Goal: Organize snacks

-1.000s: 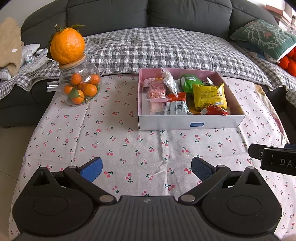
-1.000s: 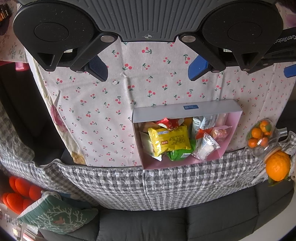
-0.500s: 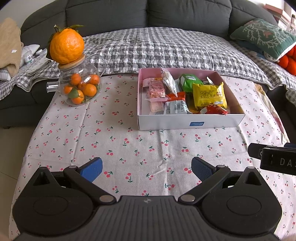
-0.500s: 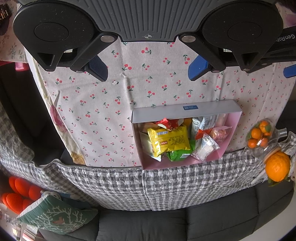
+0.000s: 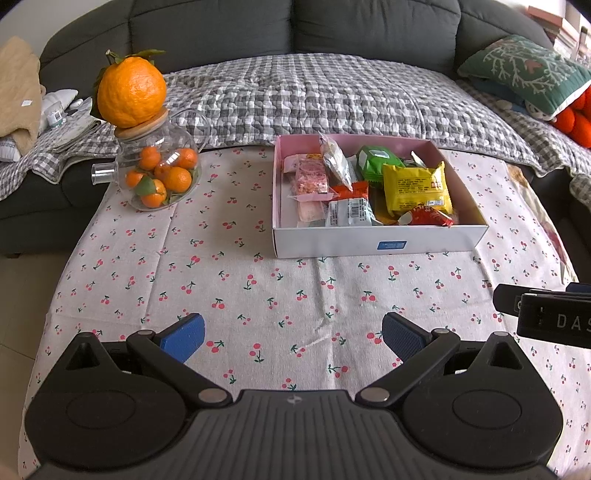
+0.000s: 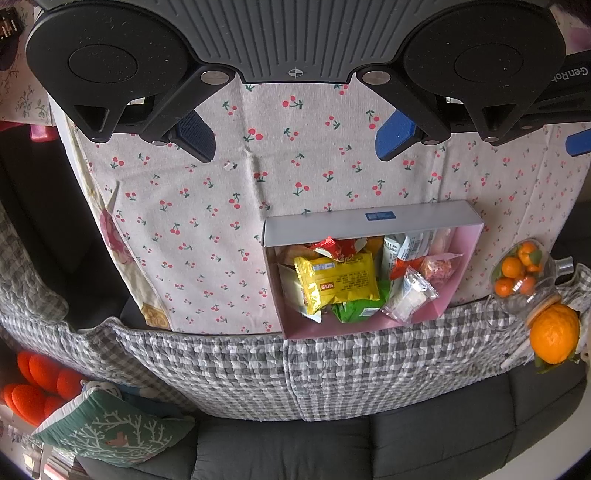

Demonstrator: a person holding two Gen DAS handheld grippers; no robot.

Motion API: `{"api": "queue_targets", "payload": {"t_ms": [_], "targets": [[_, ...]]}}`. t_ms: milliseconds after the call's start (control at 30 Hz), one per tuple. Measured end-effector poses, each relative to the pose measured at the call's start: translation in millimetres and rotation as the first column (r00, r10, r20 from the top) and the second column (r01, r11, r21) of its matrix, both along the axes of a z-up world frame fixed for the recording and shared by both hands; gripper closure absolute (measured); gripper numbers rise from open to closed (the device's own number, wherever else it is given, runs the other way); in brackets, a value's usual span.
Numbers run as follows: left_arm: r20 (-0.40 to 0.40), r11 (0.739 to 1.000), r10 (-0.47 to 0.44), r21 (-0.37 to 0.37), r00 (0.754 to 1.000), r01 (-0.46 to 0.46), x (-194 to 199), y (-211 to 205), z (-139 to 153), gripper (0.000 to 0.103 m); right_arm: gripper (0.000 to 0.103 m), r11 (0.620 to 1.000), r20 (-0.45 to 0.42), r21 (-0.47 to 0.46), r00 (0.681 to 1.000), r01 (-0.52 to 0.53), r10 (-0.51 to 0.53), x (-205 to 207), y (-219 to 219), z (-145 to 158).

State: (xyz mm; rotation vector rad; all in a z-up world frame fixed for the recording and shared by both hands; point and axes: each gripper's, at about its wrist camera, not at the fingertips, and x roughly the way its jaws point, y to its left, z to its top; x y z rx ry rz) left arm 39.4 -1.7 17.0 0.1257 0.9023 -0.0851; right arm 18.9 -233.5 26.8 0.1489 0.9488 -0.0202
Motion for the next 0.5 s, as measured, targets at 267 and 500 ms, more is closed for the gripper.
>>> {"api": "queue_targets", "payload": {"t_ms": [267,500], "targets": [[0.0,1.0,-0.002,0.003,1.0,0.002,-0.1,-0.4,-0.2,0.001,0.008,1.0,-0.001,-0.002,1.0,-0.002,0.002,-0.9,0.9,-1.0],[0.001,1.0,-0.023,0.011,1.0,0.023,-0.5,0.2,-1.4,0.001,0.008,1.0,-0.011,-0.008,1.0,-0.01,0.01,0.2,1.6,-5.0]]}}
